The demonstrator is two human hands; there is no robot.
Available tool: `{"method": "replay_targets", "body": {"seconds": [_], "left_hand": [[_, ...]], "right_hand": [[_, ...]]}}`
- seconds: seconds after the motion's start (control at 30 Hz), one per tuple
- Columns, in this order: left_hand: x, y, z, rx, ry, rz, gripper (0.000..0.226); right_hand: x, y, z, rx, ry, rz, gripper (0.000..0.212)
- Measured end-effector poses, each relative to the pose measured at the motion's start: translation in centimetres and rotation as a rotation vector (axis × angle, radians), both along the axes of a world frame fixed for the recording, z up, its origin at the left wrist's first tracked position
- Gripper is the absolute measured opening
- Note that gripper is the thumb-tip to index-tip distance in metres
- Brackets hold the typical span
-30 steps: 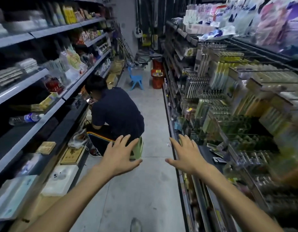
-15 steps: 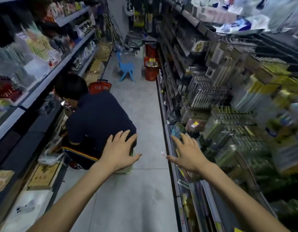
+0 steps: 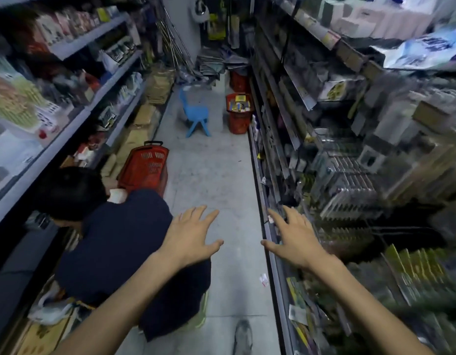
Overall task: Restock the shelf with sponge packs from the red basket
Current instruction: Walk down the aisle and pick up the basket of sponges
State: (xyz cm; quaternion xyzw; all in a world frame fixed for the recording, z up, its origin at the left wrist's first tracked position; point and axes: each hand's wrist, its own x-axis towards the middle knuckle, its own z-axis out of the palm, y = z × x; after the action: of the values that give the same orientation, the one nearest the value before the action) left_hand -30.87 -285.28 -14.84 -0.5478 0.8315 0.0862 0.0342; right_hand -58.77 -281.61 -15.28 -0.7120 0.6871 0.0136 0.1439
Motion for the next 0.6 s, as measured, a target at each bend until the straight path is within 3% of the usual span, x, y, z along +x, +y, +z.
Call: {"method": "replay_targets", "body": {"seconds": [0.3,0.6], "left_hand": [[-4.4,-21.0,1.1,0.038,0.077,0.077,0.086],[-3.1,-42.2,-2.0,0.044,0.098,0.135,0.098]], "right_hand": [[-2.4,-22.2,0.9,-0.019,-0.008,0.039,0.093],[-2.3,-43.7,-1.2,0.017,0.000,0.090,0.092]]}}
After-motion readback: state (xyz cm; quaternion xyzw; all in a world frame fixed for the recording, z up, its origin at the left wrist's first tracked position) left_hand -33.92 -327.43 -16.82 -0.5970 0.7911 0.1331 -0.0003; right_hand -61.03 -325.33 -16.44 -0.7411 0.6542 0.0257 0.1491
